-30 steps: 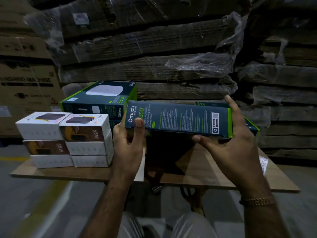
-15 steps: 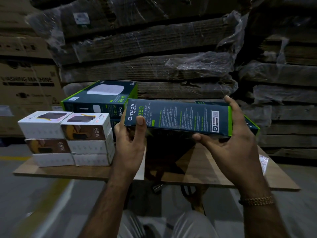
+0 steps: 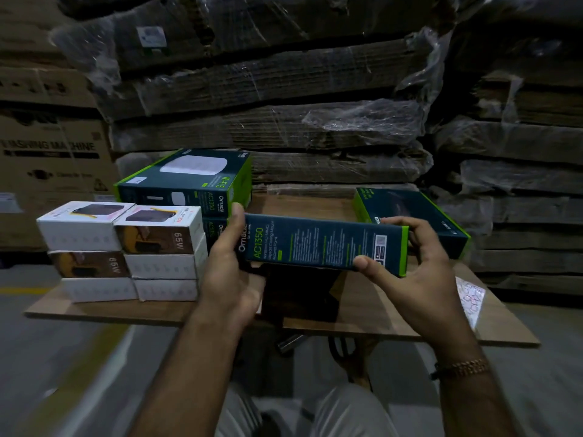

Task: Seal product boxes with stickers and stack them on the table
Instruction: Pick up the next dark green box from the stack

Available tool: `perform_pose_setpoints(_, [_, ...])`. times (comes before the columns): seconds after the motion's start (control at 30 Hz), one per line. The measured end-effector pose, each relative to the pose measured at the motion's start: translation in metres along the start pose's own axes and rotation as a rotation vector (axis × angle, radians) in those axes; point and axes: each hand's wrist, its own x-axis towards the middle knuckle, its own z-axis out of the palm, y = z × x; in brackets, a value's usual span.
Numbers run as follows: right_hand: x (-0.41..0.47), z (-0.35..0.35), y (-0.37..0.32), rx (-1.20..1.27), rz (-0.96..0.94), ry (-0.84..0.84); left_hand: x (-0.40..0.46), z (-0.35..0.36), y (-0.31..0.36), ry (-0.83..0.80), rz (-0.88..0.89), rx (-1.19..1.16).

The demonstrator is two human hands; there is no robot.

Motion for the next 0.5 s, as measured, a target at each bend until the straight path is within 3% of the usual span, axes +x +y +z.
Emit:
perform_pose_setpoints(0.1, [-0.004, 0.006, 0.007, 0.037, 0.019, -0.016, 0.006, -0.001, 0.008, 0.043, -0.167, -0.112])
perform_pose_setpoints(0.23, [-0.003, 0.011, 0.012, 0.262, 0.114, -0.002, 0.005, -0.008, 0.014, 0.100, -0.163, -0.082])
perform_pose_setpoints(0.33, [0.009, 0.010, 0.020, 0.471, 0.420, 0.017, 0.000, -0.012, 0.008, 0.083, -0.178, -0.052])
perform_pose_setpoints(0.4, [0.020, 0.008, 0.033, 0.485, 0.650, -0.102, -0.004, -0.017, 0.001, 0.063, -0.183, -0.034])
perform_pose_setpoints(0.5, [0.027, 0.006, 0.049, 0.638, 0.842, -0.286, -0.007, -0.028, -0.005, 0.065, -0.178, 0.034])
